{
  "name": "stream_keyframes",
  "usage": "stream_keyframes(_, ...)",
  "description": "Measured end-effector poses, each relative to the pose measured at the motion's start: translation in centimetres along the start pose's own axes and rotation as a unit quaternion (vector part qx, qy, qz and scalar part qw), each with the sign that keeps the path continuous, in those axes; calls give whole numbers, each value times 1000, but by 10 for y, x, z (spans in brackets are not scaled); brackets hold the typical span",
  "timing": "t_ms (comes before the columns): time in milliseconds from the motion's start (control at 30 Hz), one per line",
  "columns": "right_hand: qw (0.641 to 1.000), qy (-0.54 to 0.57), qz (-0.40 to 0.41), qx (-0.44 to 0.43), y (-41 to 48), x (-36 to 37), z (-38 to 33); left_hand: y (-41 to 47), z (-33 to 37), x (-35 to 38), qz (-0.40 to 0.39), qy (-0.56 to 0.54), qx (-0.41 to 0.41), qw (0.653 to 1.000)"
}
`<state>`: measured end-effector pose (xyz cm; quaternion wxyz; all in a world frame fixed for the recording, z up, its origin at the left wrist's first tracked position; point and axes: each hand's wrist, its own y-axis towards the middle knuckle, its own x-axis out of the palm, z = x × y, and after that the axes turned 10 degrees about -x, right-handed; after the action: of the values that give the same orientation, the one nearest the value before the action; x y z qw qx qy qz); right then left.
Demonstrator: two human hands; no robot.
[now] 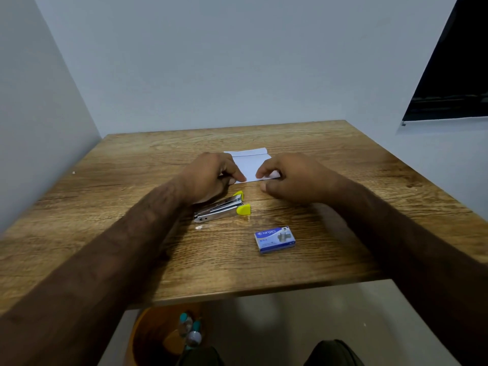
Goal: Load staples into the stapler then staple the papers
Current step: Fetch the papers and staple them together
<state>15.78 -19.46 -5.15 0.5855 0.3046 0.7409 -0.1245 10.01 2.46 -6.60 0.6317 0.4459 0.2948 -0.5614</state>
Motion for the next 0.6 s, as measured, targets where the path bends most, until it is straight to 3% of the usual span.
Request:
stream_keyframes(133, 995, 89, -33, -12, -7, 0, -6, -1, 0, 1, 1, -15, -17, 1000)
stream_keyframes(300, 998, 9, -40, -48, -11, -5, -20, -1, 2, 0, -8, -1, -14, 1000)
stream_keyframes(433, 989, 82, -98, -77, -12, -7, -31, -3, 5, -2, -10, -9, -9, 1000)
stream_keyframes(600, 989, 61, -92, -98, -5, 7, -36, -3, 7, -2, -10, -2, -18, 1000)
